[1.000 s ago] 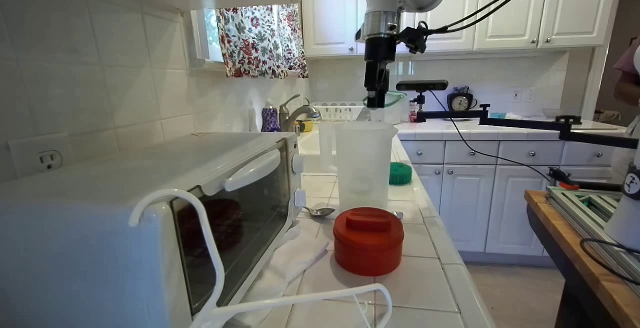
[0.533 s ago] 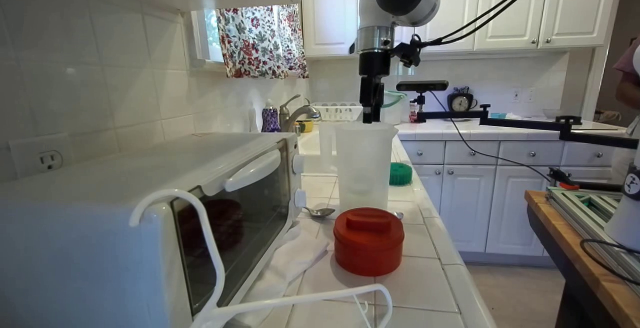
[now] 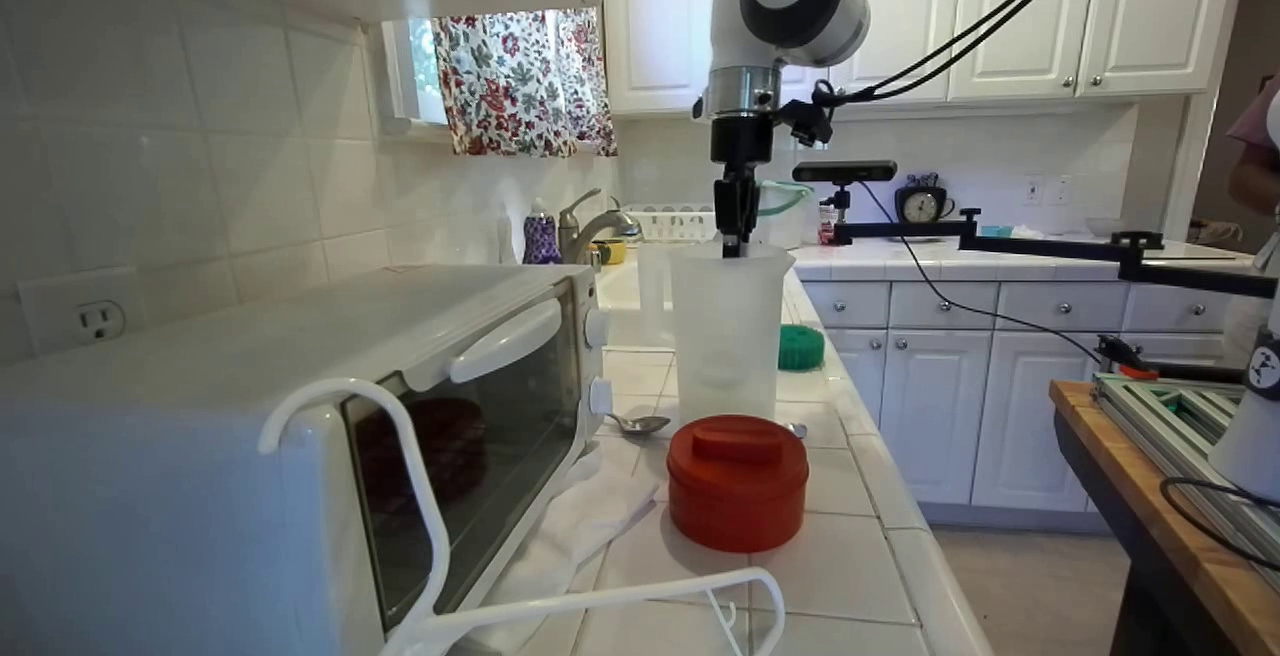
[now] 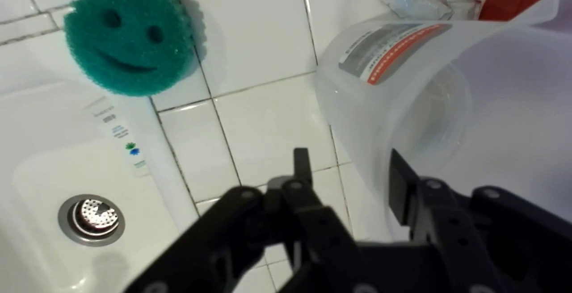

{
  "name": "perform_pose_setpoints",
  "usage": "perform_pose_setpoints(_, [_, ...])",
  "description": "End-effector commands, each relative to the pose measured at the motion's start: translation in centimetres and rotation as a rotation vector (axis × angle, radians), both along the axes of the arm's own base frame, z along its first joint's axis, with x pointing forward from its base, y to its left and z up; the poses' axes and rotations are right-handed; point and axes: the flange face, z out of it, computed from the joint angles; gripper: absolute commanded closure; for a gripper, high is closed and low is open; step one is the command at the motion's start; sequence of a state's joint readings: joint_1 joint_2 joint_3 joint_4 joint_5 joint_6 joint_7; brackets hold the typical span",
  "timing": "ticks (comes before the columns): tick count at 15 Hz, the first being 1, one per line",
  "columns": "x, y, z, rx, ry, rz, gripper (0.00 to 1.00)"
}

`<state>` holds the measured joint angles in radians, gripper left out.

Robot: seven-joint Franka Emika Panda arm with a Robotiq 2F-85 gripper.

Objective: Open the jug, move it to the right and then put some of its contents onto the counter

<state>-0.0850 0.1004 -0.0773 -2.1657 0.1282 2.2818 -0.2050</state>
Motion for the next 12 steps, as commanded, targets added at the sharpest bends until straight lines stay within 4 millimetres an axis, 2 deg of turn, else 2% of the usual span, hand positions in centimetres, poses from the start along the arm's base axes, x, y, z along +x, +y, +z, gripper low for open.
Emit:
perform_pose_setpoints(1, [0.6,-0.8,0.5,0.005,-0.015,-0.017,0.86])
perform_pose_setpoints(3, [0.6,-1.5,0.5,0.0,-0.017,-0.032,0.99])
perform_pose_setpoints(12, [-0.1,-5.8,0.9,-0.012,-0.029,-0.133,0.99])
